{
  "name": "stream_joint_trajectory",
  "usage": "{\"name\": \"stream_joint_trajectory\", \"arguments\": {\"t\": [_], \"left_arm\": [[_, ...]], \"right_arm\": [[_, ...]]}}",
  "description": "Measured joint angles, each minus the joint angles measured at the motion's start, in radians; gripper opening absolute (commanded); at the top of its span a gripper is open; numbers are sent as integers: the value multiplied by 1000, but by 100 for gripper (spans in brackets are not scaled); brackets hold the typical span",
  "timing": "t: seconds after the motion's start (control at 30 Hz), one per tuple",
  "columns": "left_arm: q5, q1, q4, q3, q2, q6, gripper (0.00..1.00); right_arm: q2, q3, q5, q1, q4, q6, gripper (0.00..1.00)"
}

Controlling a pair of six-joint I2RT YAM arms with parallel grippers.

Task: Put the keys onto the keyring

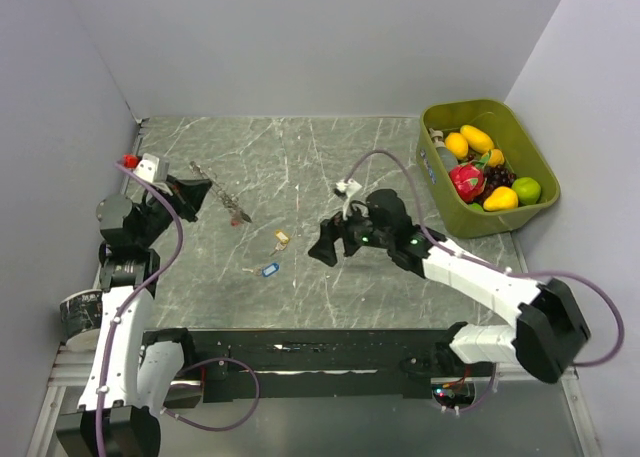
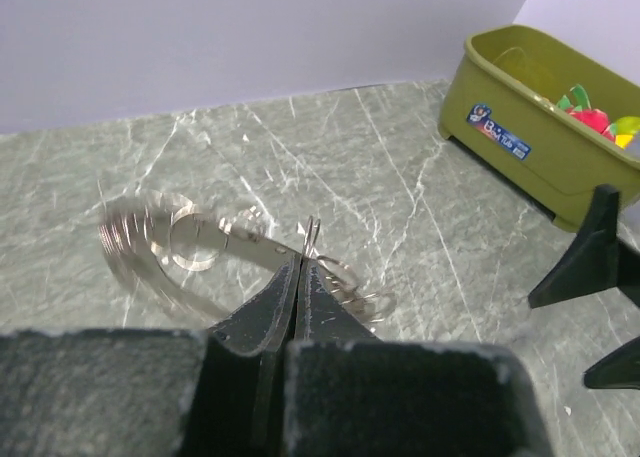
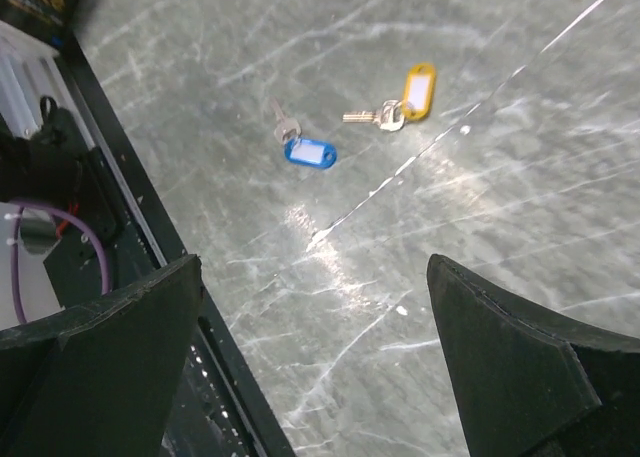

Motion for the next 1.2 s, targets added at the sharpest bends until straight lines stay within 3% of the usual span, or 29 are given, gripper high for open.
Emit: {"name": "stream_joint_trajectory", "arguments": {"t": [0.3, 0.63, 1.2], "left_arm": [[22, 28, -23, -18, -19, 3, 1], [24, 31, -33, -18, -28, 18, 1], [21, 36, -56, -18, -35, 27, 1]], "right_arm": [[197, 57, -1, 64, -3, 45, 98], [435, 253, -8, 100, -24, 83, 71], [715, 471, -45, 182, -85, 162, 55]]}}
